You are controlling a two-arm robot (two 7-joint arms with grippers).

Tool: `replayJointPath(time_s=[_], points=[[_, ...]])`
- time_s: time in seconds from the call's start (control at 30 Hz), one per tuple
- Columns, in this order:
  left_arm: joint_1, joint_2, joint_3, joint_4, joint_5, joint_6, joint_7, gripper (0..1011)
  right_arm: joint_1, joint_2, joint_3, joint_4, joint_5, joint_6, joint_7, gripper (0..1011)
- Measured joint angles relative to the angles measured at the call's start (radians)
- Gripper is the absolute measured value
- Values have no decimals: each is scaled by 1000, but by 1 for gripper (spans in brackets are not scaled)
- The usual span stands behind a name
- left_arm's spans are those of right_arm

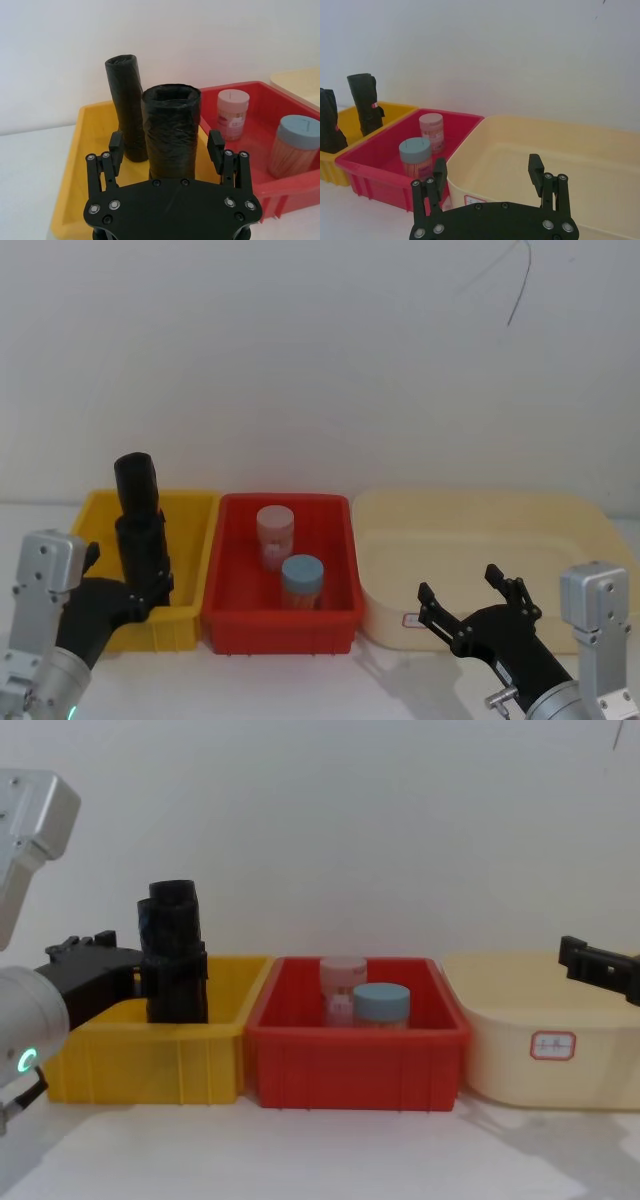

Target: Pick up the garbage bag with the one hand and transfer it to the other hand.

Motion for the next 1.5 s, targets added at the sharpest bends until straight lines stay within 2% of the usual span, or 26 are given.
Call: replayJointPath(time_s=[0.5,0.73,1.07,1.5], points=[[-84,-37,7,112,14,-3,-32,1002,0,0,0,0,0,0,0,1000],[-116,-50,11,153,16,-7,-60,864,0,0,0,0,0,0,0,999],[-132,-57,9,163,13,-5,-86,580,0,0,0,0,0,0,0,999],[-141,-66,-12,95,4,-9,-105,481,0,0,0,0,0,0,0,1000]])
